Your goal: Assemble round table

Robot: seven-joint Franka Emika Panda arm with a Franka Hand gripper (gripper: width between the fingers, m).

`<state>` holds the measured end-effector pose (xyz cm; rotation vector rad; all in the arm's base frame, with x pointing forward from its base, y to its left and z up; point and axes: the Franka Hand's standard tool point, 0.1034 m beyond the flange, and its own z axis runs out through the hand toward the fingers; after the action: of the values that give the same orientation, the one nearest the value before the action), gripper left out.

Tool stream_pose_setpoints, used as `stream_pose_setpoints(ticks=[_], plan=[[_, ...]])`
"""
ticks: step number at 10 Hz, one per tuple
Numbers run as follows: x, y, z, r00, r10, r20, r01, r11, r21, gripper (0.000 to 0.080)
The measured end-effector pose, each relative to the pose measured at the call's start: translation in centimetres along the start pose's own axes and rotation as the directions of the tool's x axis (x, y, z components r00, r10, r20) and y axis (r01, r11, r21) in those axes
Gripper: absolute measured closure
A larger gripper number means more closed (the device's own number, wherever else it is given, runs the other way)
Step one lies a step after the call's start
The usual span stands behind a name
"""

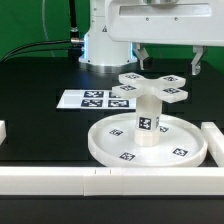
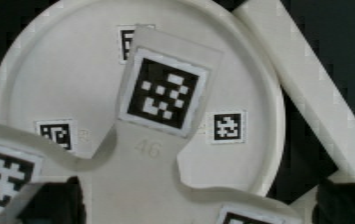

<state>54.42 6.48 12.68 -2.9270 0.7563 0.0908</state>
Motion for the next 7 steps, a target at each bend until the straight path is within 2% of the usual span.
stream_pose_setpoints(ticks=[2, 3, 7], plan=[[0.35, 0.71, -0.06, 0.949, -0.315, 0.010, 0.315, 0.949, -0.017, 0.0151], [0.58, 0.80, -0.22, 0.876, -0.482, 0.019, 0.482, 0.876, -0.018, 0.0151], [0.63, 0.88, -0.29, 0.680, -0.733, 0.027, 0.734, 0.680, -0.011, 0.0151]])
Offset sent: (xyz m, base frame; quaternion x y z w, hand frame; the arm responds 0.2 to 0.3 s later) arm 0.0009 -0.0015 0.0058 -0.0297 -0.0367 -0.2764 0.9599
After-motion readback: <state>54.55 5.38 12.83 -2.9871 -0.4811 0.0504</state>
